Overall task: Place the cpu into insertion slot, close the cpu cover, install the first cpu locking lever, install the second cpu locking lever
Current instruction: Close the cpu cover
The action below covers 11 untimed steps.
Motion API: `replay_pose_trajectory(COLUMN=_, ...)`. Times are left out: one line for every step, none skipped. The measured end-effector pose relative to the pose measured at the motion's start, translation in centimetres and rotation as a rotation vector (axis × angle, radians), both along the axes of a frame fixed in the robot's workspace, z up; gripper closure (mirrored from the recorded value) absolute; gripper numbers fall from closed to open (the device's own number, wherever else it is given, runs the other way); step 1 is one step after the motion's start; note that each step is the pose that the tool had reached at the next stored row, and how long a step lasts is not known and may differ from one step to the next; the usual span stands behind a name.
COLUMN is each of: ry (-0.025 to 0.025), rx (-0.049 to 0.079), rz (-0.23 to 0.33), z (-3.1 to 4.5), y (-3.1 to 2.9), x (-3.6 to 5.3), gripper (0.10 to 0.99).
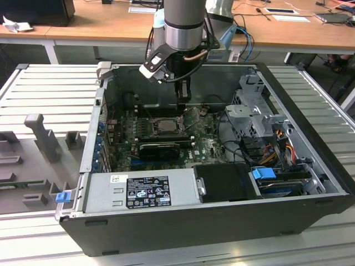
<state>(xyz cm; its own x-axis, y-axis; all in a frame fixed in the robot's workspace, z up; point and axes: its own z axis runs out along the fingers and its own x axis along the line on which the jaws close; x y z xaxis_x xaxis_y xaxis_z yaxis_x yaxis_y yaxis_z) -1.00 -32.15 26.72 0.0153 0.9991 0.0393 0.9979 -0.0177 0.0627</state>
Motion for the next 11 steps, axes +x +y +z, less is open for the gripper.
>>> replay_pose_trajectory(ry=0.0001, rx=0.0, rz=0.0, z=0.01, y=0.0, x=0.22, gripper=0.98)
replay_pose_trajectory(ry=0.0002, rx=0.0, rz=0.0, z=0.02, y=-0.01, x=0.39, gripper=0.98)
replay_pose_trajectory(ry=0.0002, rx=0.0, rz=0.0, z=0.02, y=-0.01, x=0.55, gripper=0.98)
replay_pose_trajectory(ry=0.0002, rx=0.0, rz=0.0, z=0.01, y=0.0, x=0.68, gripper=0.98)
replay_pose_trajectory(ry=0.0002, rx=0.0, rz=0.0, z=0.01, y=0.0, x=0.77, gripper=0.98)
replay_pose_trajectory(ry=0.0003, rx=0.0, rz=0.0, z=0.01, y=0.01, x=0.87, gripper=0.98)
replay_pose_trajectory(ry=0.0002, rx=0.0, rz=0.0, z=0.01, y=0.01, x=1.08, gripper=0.98)
replay_pose_trajectory(ry=0.0002, rx=0.0, rz=0.0, z=0.01, y=0.01, x=1.31, gripper=0.98)
replay_pose_trajectory(ry=0.0002, rx=0.0, rz=0.0, z=0.01, y=0.01, x=1.46, gripper=0.98)
replay_pose_trajectory(ry=0.0002, rx=0.0, rz=0.0, z=0.01, y=0.01, x=1.6, gripper=0.98)
replay_pose_trajectory(ry=0.0002, rx=0.0, rz=0.0, z=0.01, y=0.01, x=1.78, gripper=0.98)
